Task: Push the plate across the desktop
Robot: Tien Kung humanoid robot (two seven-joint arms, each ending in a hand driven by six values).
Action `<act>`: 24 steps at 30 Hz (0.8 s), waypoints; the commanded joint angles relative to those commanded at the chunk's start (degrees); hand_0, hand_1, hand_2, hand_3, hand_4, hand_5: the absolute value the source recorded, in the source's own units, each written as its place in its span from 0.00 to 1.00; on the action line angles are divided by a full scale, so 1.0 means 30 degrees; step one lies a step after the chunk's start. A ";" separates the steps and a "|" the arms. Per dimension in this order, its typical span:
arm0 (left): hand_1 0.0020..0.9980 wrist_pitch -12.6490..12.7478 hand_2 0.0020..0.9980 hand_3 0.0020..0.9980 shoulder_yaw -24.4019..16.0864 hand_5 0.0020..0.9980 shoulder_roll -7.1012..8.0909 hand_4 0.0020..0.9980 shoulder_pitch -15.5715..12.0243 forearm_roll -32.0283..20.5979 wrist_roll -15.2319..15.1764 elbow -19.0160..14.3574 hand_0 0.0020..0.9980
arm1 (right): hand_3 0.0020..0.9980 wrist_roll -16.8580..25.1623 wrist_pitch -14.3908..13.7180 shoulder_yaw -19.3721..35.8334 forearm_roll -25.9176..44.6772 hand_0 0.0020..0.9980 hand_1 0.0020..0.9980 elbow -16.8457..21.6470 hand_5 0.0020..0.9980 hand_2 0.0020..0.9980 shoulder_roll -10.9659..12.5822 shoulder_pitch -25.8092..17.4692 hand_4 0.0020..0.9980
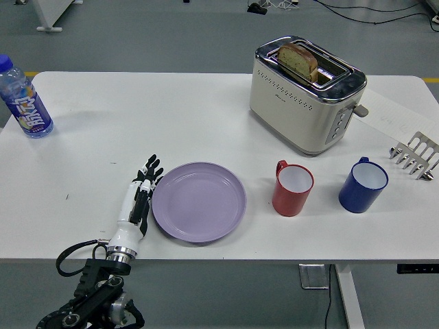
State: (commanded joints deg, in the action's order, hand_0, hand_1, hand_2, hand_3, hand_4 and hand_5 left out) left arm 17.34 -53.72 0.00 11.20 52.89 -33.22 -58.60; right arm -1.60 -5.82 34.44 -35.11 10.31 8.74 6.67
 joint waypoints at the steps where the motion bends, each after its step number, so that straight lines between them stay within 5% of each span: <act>1: 0.94 -0.0005 0.99 0.97 0.0098 1.00 0.0000 0.54 0.0007 -0.0014 0.0000 -0.0019 0.89 | 0.65 0.0000 0.0003 0.0004 -0.0007 0.65 0.63 0.0000 0.27 0.71 0.0003 0.0003 0.21; 24: 0.94 -0.0098 0.99 0.97 0.1560 1.00 0.0000 0.54 0.0032 -0.0239 -0.0038 -0.0464 0.89 | 0.65 -0.0026 0.0010 0.0075 -0.0079 0.65 0.63 0.0000 0.27 0.71 0.0029 -0.0075 0.21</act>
State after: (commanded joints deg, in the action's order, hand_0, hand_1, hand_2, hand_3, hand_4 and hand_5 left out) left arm 17.05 -49.04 0.00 11.29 52.17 -33.34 -60.00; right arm -1.68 -5.79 34.67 -35.34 10.31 8.83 6.44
